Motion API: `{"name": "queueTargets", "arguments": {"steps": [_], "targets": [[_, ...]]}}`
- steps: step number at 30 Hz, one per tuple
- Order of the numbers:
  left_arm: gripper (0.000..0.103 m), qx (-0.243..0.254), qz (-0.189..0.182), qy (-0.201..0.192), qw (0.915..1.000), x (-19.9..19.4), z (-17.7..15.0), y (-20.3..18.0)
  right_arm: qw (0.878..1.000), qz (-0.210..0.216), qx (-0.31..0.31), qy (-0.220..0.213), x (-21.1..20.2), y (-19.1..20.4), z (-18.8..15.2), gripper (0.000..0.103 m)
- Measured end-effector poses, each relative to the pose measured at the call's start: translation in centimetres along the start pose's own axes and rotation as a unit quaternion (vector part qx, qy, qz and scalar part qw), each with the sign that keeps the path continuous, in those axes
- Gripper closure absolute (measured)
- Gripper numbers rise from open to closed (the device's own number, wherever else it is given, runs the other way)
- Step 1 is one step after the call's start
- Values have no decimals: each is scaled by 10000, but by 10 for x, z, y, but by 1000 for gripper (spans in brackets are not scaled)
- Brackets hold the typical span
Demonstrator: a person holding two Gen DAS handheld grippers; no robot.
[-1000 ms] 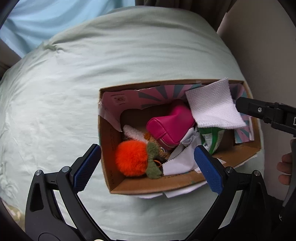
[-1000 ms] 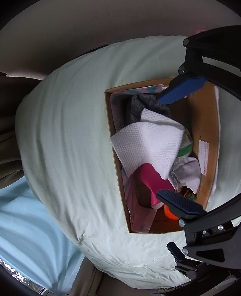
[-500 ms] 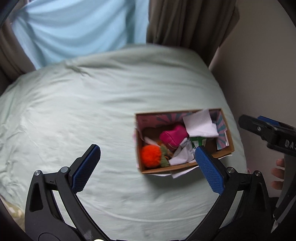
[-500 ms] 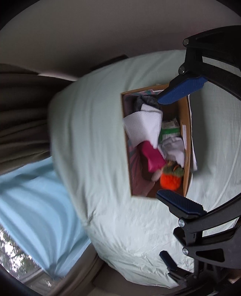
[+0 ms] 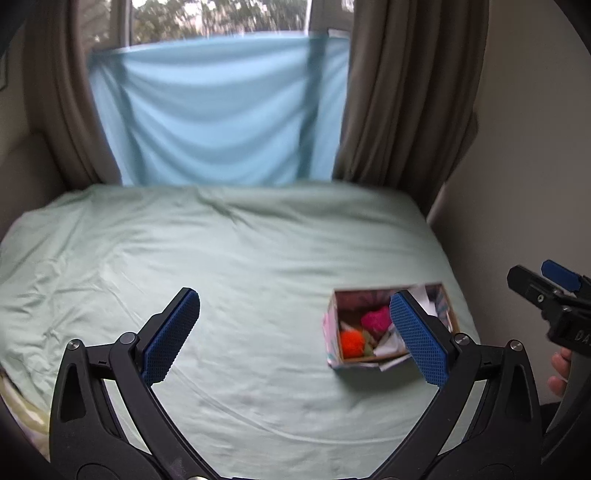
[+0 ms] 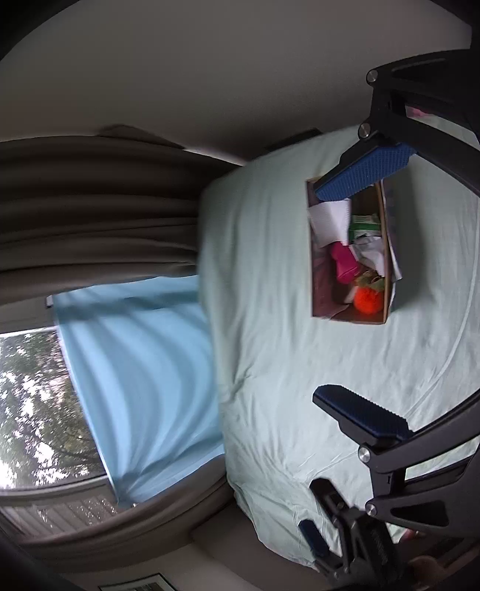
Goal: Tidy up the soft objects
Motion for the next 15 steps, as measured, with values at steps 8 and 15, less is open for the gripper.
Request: {"name": "queueTargets", "arguments": {"steps": [8, 15], "targets": [[0, 20, -33, -773, 9970, -56, 4, 24, 9978, -159, -142, -621, -39, 36, 1, 4], [0, 65, 32, -1078, 9941, -77, -1, 34, 9956, -188, -206, -891, -53, 55, -2, 4]]}}
Point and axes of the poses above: each gripper's, at about its wrist camera, not at the fingertips, and x roughly the way its jaws point, y to its left, z to its top, the point moved 2 cm from there along x, roughly the way its jaws point, and after that the axes turned 2 degrees about -x, right-handed, at the moved point
